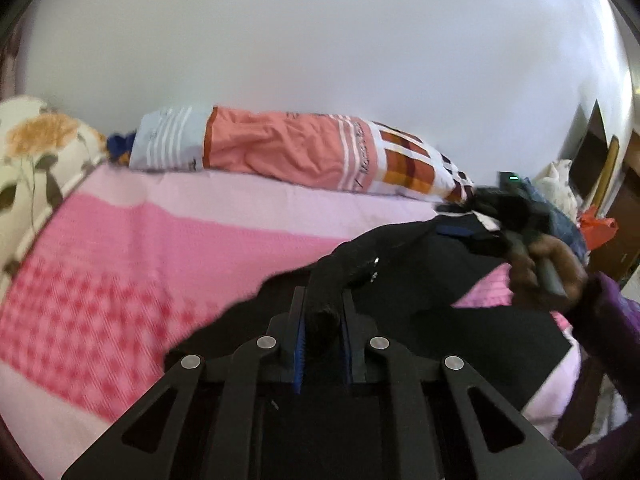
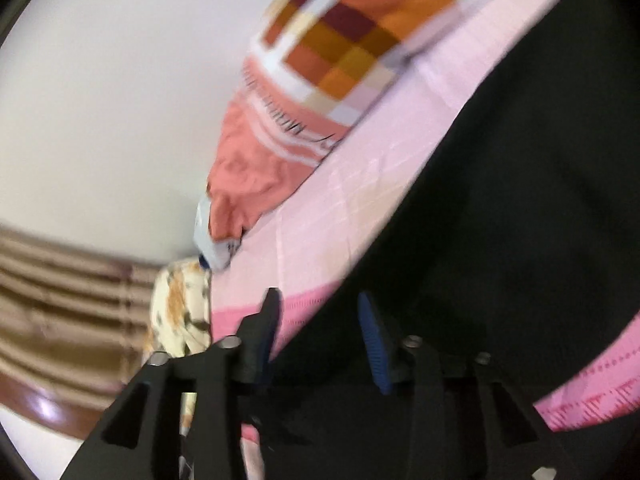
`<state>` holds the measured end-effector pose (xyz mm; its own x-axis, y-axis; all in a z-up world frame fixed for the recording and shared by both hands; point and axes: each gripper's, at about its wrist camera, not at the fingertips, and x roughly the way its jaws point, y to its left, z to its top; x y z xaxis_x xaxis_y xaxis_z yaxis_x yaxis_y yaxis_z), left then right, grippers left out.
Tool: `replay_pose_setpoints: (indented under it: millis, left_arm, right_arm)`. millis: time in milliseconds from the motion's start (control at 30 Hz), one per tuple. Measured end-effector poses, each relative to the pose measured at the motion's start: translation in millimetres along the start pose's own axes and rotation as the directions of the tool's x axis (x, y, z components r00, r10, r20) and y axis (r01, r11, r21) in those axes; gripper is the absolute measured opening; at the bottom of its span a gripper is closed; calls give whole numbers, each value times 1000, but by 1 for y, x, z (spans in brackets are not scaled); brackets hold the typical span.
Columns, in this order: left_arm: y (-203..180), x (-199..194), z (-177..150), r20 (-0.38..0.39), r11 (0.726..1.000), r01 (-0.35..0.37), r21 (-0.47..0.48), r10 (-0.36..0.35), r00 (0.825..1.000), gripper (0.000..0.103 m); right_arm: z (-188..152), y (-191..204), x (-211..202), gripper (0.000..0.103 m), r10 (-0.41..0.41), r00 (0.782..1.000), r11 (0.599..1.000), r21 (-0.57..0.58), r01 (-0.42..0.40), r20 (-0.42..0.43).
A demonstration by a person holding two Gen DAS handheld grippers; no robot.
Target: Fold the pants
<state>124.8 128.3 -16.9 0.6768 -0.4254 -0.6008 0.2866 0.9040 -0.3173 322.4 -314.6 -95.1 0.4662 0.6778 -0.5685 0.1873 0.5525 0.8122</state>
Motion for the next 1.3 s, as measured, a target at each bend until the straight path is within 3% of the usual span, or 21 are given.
replay_pose_setpoints:
  millis: [33, 100, 167, 333, 500, 600, 767, 900, 1000, 1100, 1133, 1167, 1233, 1300]
  left_arm:
    - [-1, -2, -5, -10, 1000, 6, -21, -6, 1000, 15]
    - [-3, -4, -13, -33, 999, 15, -51, -17, 999, 15]
    - [-3, -4, -17, -42, 997, 14, -71, -17, 999, 15]
    - [3, -7, -21, -65, 994, 0, -106, -7, 998, 16]
    - [14, -25, -28, -92, 988, -23, -150, 9, 996, 18]
    - [20, -35, -40, -125, 981, -46, -191, 22, 992, 20]
    - [23, -49, -65, -188, 970, -103, -219, 62, 980, 22]
    - [24, -49, -90, -261, 967, -157, -202, 101, 960, 24]
    - [21, -47, -108, -313, 965, -226, -132, 175, 933, 31]
    - [18, -55, -113, -333, 947, -315, -67, 277, 901, 34]
    - [17, -58, -113, -333, 940, -336, -61, 298, 894, 34]
    - [16, -62, -112, -330, 934, -354, -55, 317, 889, 36]
    - [12, -71, -108, -320, 917, -397, -48, 362, 876, 45]
    - [5, -79, -101, -287, 909, -415, -37, 388, 876, 46]
  right_arm:
    - [5, -5, 4, 67, -13, 1000, 1000, 27, 13, -8]
    - [11, -16, 7, 60, -29, 1000, 996, 88, 28, 6]
    - [12, -15, 5, 8, -80, 997, 995, 55, 79, 22]
    - [-13, -10, -16, 7, -137, 988, 988, -59, 141, 66]
    - [-74, -19, -66, 7, -112, 991, 989, -84, 119, 77]
    - [-124, -33, -93, 7, -99, 994, 993, -64, 102, 45]
    - [-195, -63, -103, 6, -108, 993, 994, 6, 108, -47]
    - [-234, -95, -97, 6, -96, 987, 990, 94, 108, -129]
    - [-239, -120, -93, 7, -22, 986, 982, 182, 52, -162]
    - [-238, -128, -94, 10, 72, 988, 971, 237, -38, -139]
    - [-236, -131, -97, 17, 103, 988, 966, 249, -71, -117]
    - [-231, -135, -104, 30, 114, 990, 963, 252, -91, -77]
    - [-217, -147, -123, 44, 131, 991, 956, 261, -133, 23]
    - [-199, -166, -146, 44, 131, 983, 947, 278, -163, 130]
